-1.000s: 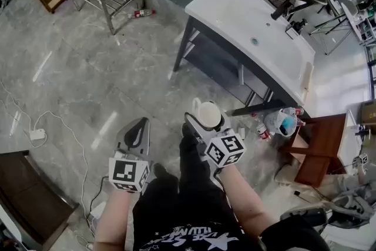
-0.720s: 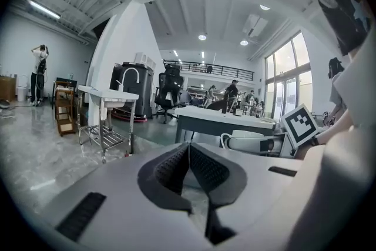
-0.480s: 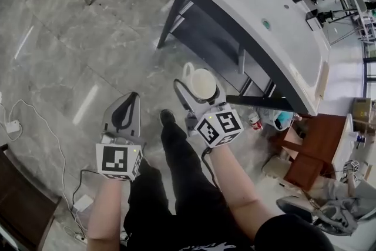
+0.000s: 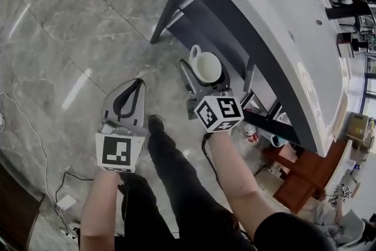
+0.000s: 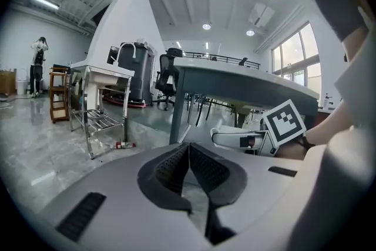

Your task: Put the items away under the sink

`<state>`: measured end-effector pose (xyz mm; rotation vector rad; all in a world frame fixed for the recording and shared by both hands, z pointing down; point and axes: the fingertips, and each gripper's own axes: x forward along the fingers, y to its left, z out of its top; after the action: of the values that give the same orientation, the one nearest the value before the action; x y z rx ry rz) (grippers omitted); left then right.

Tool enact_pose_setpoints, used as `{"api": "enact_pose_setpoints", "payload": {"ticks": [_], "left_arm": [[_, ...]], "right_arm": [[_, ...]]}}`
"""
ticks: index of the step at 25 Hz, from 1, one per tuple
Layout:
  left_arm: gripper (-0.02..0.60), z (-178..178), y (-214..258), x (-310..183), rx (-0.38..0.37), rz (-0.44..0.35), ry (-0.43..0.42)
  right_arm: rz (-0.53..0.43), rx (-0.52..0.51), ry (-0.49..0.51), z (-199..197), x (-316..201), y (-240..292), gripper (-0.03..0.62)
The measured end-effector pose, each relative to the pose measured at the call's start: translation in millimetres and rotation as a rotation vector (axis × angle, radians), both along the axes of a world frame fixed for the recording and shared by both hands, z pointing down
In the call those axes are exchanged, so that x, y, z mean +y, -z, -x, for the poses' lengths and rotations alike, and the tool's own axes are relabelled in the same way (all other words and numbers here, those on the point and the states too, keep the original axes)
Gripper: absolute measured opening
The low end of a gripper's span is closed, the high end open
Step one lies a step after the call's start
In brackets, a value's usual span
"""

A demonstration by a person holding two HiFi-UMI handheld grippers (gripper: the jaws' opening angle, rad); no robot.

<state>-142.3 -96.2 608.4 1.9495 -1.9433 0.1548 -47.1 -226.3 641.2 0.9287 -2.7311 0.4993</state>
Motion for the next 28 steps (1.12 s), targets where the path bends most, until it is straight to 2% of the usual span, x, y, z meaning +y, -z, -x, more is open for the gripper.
{"api": "enact_pose_setpoints", "payload": {"ticks": [6,9,12,17,21,25,28], "left_arm": [[0.012,10,-34,-51,-0.034,-0.024,0.014],[0.012,13,-45,-70,-0.045,-0.049,0.018],[0.012,17,-56,-80,-0.024,-0.053,0.033],[0.012,22,-68,-94,-0.022,-0.03,0.031],[0.012,26,-68,-103,-0.004,-0.038,0.031],[0.012,35,-68,-107,0.014,-0.03,0.04],[0.012,40,-67,-110,0.013,-0.052,0.054]], "right_arm": [[-0.107,0.066,0.006,11,-50,-42,0.41],[-0.155,0.059,-0.024,17,-75,-46,0.41],[-0.168,0.036,-0.059,23,-96,-45,0.41],[-0.204,0.072,-0.086,36,-130,-49,0.41],[-0.214,0.113,-0.118,40,-156,-55,0.408],[-0.174,0.164,-0.151,40,-172,-68,0.408],[-0.152,0.186,-0.19,37,-180,-77,0.408]]}}
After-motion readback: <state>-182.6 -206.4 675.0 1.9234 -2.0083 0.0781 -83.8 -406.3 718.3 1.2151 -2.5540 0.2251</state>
